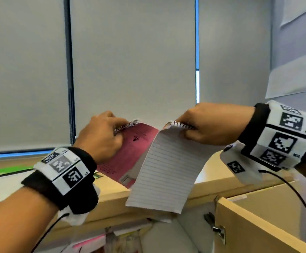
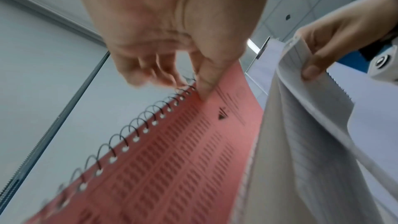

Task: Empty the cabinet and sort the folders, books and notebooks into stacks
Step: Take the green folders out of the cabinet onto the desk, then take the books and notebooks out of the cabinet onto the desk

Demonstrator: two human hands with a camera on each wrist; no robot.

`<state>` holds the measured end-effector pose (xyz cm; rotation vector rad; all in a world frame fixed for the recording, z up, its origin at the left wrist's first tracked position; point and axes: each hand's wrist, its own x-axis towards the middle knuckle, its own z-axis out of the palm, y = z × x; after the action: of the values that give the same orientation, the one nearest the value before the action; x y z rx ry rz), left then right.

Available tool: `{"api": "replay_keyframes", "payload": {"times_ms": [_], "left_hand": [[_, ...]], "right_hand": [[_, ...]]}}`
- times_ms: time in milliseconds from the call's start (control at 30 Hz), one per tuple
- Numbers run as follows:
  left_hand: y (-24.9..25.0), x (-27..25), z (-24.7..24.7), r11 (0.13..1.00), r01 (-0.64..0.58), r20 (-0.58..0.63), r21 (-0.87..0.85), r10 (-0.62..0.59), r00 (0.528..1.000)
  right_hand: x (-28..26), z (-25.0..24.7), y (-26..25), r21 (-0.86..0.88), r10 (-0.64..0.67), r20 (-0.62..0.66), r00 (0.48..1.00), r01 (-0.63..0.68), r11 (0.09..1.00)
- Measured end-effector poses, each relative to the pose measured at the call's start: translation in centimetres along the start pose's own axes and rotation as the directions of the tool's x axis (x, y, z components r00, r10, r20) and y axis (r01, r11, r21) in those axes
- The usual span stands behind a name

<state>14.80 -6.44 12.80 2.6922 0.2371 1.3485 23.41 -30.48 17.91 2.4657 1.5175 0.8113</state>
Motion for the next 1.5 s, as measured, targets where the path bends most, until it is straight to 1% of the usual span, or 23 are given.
{"api": "replay_keyframes", "payload": {"times_ms": [67, 133, 200, 400, 467, 567, 633, 667, 733, 767, 833, 867, 900, 933, 1000, 1067, 1100, 1167, 1267, 1333, 1400, 1433, 1500], "left_hand": [[0.2, 1.3, 1.0, 0.997, 0.043, -0.094, 0.056, -0.038, 0.995], [0.3, 2.2, 2.1, 0.992, 0.082, -0.104, 0.092, -0.072, 0.992], [-0.1, 3.2, 3.4, 0.989, 0.102, -0.112, 0.109, -0.090, 0.990], [-2.3, 5.5, 7.1, 0.978, 0.191, -0.148, 0.089, -0.177, 0.973], [-3.0, 5.2, 8.8, 0.977, 0.201, -0.117, 0.074, -0.192, 0.974], [-3.7, 3.6, 11.7, 0.961, 0.227, 0.072, 0.157, -0.240, 0.968], [-4.0, 2.8, 13.3, 0.938, 0.214, 0.283, 0.273, -0.291, 0.914], [-4.0, 2.5, 13.9, 0.930, 0.187, 0.404, 0.315, -0.310, 0.861], [-3.5, 2.3, 14.4, 0.931, 0.126, 0.576, 0.342, -0.314, 0.755], [-3.3, 2.1, 14.7, 0.932, 0.098, 0.619, 0.348, -0.307, 0.723], [-2.8, 1.9, 14.8, 0.935, 0.071, 0.645, 0.347, -0.293, 0.706], [-2.4, 2.0, 14.6, 0.937, 0.048, 0.639, 0.347, -0.274, 0.719], [-2.0, 2.7, 14.2, 0.936, 0.025, 0.649, 0.352, -0.264, 0.714], [-2.2, 1.5, 14.7, 0.940, 0.029, 0.692, 0.340, -0.271, 0.669], [-1.1, 2.3, 14.3, 0.946, -0.022, 0.702, 0.323, -0.224, 0.675], [-0.9, 1.8, 14.6, 0.955, -0.042, 0.747, 0.295, -0.203, 0.632], [-0.9, 1.0, 14.7, 0.957, -0.031, 0.772, 0.289, -0.214, 0.599], [-0.8, -0.3, 14.5, 0.958, -0.023, 0.783, 0.287, -0.221, 0.581], [-1.0, -2.0, 13.8, 0.971, -0.030, 0.776, 0.235, -0.170, 0.607], [-1.5, -4.0, 13.0, 0.981, -0.029, 0.764, 0.193, -0.132, 0.632], [-2.3, -6.6, 12.3, 0.983, -0.076, 0.739, 0.167, -0.074, 0.670], [-2.7, -8.5, 11.7, 0.978, -0.105, 0.713, 0.178, -0.055, 0.699], [-3.6, -12.5, 10.5, 0.974, -0.165, 0.599, 0.159, 0.037, 0.800]], "right_hand": [[1.4, -0.2, 0.8, 0.000, 0.039, 0.032, 0.999, -0.039, 0.999], [3.2, -0.1, 1.8, 0.007, 0.089, 0.053, 0.995, -0.089, 0.996], [5.2, 0.4, 2.6, -0.049, 0.145, 0.040, 0.989, -0.143, 0.989], [11.2, 2.8, 4.1, -0.243, 0.264, -0.140, 0.954, -0.292, 0.925], [12.5, 4.9, 3.8, -0.263, 0.269, -0.137, 0.953, -0.296, 0.918], [13.2, 9.9, 2.8, -0.312, 0.239, -0.054, 0.969, -0.244, 0.918], [13.2, 13.9, 2.6, -0.322, 0.212, 0.090, 0.973, -0.173, 0.931], [13.1, 15.9, 2.6, -0.302, 0.201, 0.190, 0.961, -0.138, 0.943], [12.5, 18.7, 2.6, -0.284, 0.226, 0.365, 0.903, -0.124, 0.951], [12.3, 19.9, 2.6, -0.277, 0.241, 0.403, 0.883, -0.134, 0.952], [12.3, 20.6, 3.0, -0.244, 0.249, 0.388, 0.887, -0.162, 0.956], [12.4, 20.3, 3.2, -0.220, 0.251, 0.344, 0.905, -0.182, 0.958], [12.7, 19.6, 3.9, -0.197, 0.255, 0.329, 0.909, -0.198, 0.960], [12.7, 20.5, 3.5, -0.142, 0.248, 0.377, 0.892, -0.209, 0.968], [12.9, 20.3, 4.3, -0.111, 0.245, 0.404, 0.881, -0.219, 0.969], [12.4, 20.9, 4.0, -0.070, 0.227, 0.476, 0.850, -0.221, 0.973], [11.8, 21.2, 3.2, -0.044, 0.211, 0.507, 0.835, -0.220, 0.975], [10.8, 21.2, 1.9, -0.001, 0.171, 0.537, 0.826, -0.202, 0.979], [8.8, 20.8, -0.4, 0.102, 0.089, 0.518, 0.851, -0.165, 0.981], [6.9, 20.5, -2.7, 0.179, -0.004, 0.491, 0.871, -0.096, 0.979], [4.7, 20.3, -5.0, 0.232, -0.090, 0.412, 0.907, -0.009, 0.973], [3.7, 20.4, -6.3, 0.254, -0.127, 0.340, 0.932, 0.039, 0.966], [1.8, 20.8, -8.9, 0.263, -0.206, 0.165, 0.965, 0.158, 0.952]]}}
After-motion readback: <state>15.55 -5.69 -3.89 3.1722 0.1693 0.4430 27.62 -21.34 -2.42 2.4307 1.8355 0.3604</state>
